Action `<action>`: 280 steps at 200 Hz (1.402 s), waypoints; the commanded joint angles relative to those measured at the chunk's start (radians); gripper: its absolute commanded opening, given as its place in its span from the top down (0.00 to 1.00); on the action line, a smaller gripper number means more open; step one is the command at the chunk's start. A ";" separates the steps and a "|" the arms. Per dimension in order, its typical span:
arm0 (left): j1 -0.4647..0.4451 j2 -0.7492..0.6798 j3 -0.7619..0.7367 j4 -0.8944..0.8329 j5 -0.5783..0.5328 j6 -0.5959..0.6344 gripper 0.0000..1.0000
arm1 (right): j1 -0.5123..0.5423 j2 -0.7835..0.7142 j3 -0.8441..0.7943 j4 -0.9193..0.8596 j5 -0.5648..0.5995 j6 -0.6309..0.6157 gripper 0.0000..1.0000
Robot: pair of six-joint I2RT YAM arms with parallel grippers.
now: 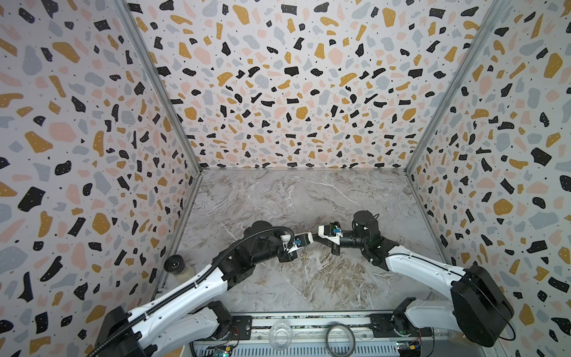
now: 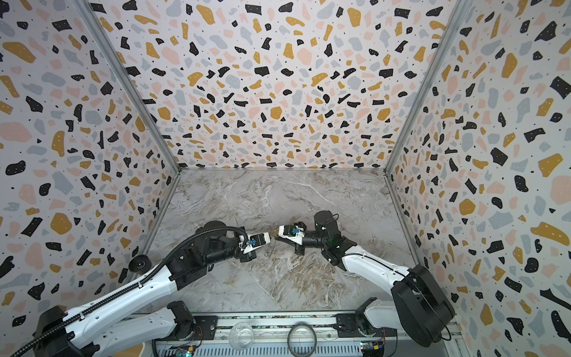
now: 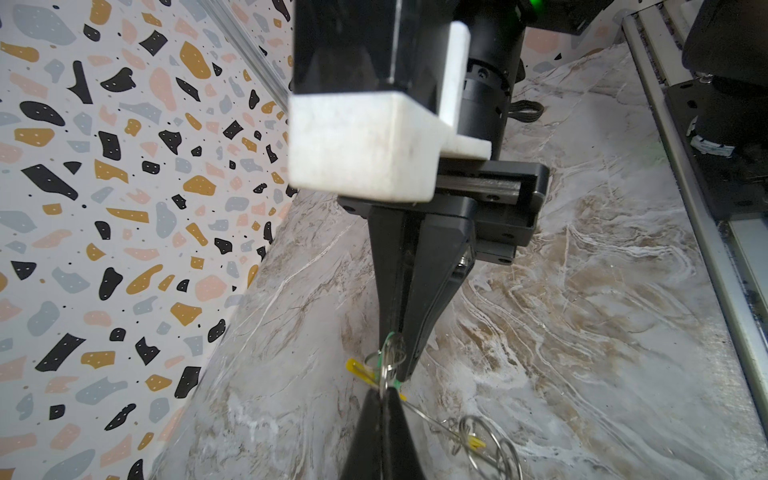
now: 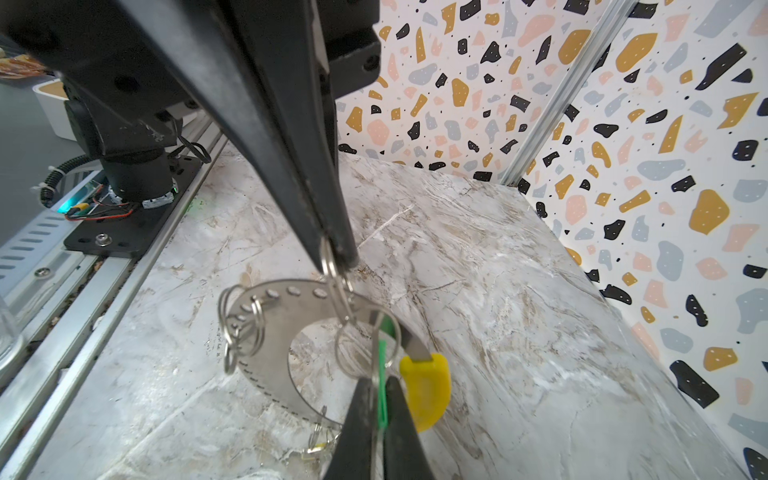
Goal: Remove the keys from the keyring
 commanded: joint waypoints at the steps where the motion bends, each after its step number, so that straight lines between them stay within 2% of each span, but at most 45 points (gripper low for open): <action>1: -0.004 0.001 0.049 0.012 0.066 -0.016 1.00 | -0.005 -0.030 0.012 -0.037 0.067 -0.031 1.00; 156: -0.004 0.056 0.075 -0.042 0.084 -0.022 1.00 | -0.004 -0.111 0.012 -0.052 0.217 -0.101 1.00; 280: -0.004 0.121 0.107 -0.089 0.033 -0.020 1.00 | -0.001 -0.170 0.071 -0.184 0.265 -0.179 1.00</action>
